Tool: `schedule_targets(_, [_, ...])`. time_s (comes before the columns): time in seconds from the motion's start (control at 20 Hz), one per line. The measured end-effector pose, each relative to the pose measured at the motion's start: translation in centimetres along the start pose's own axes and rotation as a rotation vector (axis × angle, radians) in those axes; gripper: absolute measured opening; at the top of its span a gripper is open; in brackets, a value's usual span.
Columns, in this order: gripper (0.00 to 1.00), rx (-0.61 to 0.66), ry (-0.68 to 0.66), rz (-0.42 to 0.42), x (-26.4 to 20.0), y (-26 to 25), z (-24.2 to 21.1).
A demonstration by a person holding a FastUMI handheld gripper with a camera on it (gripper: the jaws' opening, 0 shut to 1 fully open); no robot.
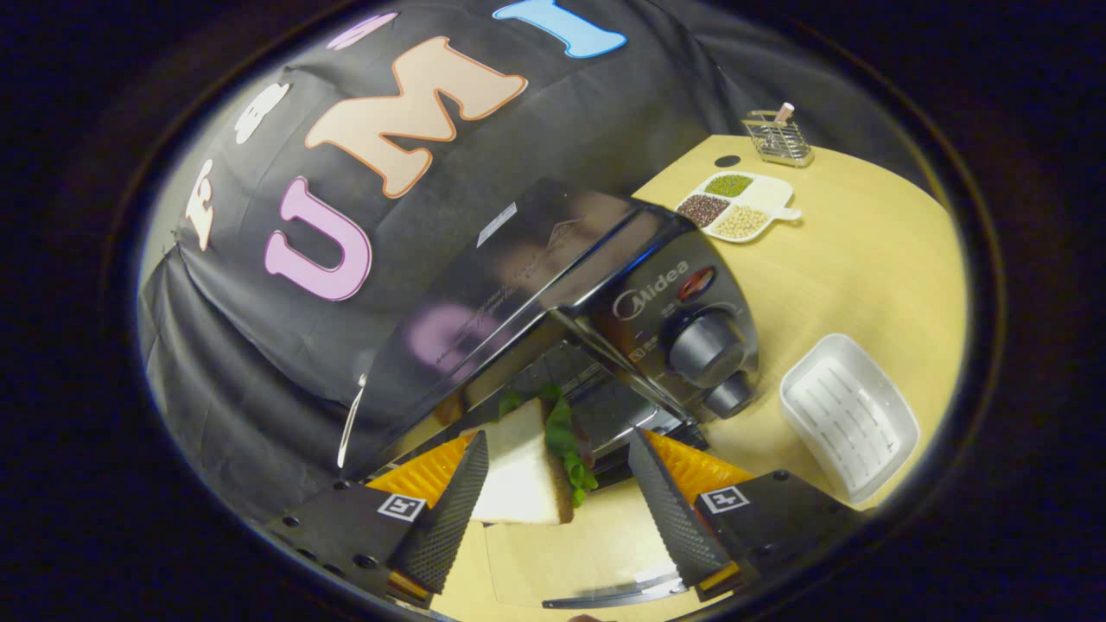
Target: Open the toaster oven, put the food inside, and close the toaster oven door.
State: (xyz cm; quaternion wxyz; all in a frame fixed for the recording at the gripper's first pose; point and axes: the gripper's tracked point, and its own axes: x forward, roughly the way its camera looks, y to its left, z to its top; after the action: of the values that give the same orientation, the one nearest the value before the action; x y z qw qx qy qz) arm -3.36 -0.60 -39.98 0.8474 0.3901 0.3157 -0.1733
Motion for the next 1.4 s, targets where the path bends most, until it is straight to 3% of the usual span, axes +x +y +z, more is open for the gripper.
schedule_targets(0.55, [0.99, -0.144, 0.094, 0.053, -4.4, 0.1, -2.5])
schedule_targets(1.0, [0.99, -0.316, 0.324, 0.092, -7.5, 0.3, -9.5])
schedule_targets(1.4, [0.99, -0.470, 0.516, 0.062, -9.6, -2.6, -14.0])
